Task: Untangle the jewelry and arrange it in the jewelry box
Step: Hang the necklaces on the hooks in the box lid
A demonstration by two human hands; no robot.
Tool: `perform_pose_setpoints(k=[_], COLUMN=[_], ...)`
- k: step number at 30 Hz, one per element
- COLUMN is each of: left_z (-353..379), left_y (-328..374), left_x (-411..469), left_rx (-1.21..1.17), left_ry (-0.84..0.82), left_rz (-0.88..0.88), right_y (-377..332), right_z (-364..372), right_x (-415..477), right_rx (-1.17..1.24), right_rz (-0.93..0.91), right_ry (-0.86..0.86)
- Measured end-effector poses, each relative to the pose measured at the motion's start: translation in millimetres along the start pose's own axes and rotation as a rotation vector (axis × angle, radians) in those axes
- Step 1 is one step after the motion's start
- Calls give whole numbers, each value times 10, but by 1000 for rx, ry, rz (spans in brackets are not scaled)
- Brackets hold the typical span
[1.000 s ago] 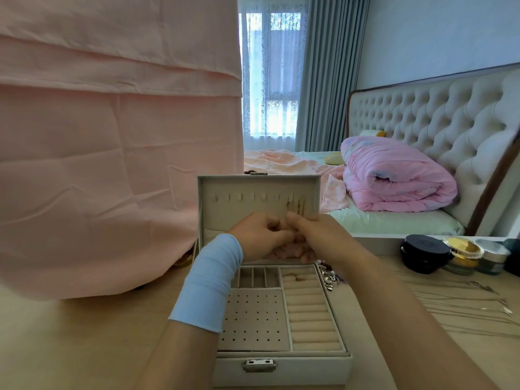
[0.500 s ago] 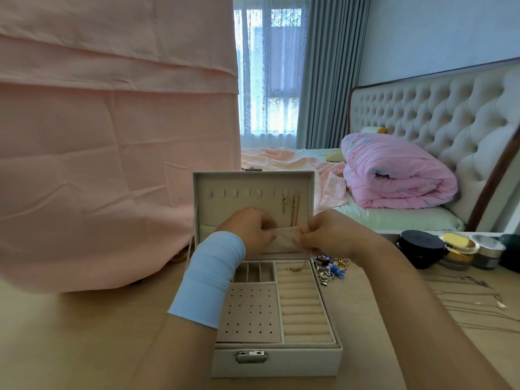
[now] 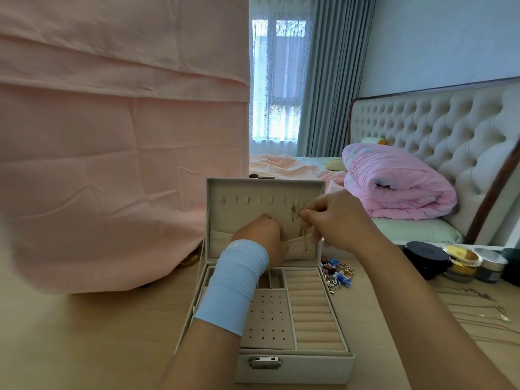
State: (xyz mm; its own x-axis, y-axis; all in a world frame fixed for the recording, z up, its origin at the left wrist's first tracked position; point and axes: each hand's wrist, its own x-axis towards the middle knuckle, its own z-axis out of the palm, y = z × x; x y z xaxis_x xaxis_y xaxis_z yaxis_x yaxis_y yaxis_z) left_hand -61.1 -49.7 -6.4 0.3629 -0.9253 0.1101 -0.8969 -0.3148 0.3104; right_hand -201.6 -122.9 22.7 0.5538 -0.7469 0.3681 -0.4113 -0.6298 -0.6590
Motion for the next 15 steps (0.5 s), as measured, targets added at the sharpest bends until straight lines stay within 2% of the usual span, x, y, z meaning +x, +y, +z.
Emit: perform_pose_setpoints(k=[4,9,15], left_z=[-25,-49,-48], left_y=[-23,-75,-80], left_x=[-5,12,4], left_rx=[-50,-109,-136], left_ry=[-50,-68,-68], left_rz=[-17,-11,1], right_y=[-57,-30,145], right_z=[31,119,364], right_x=[183,347,198], right_rx=[41,-66,-350], right_rz=[-54,-90,-56], right_ry=[32,83,-110])
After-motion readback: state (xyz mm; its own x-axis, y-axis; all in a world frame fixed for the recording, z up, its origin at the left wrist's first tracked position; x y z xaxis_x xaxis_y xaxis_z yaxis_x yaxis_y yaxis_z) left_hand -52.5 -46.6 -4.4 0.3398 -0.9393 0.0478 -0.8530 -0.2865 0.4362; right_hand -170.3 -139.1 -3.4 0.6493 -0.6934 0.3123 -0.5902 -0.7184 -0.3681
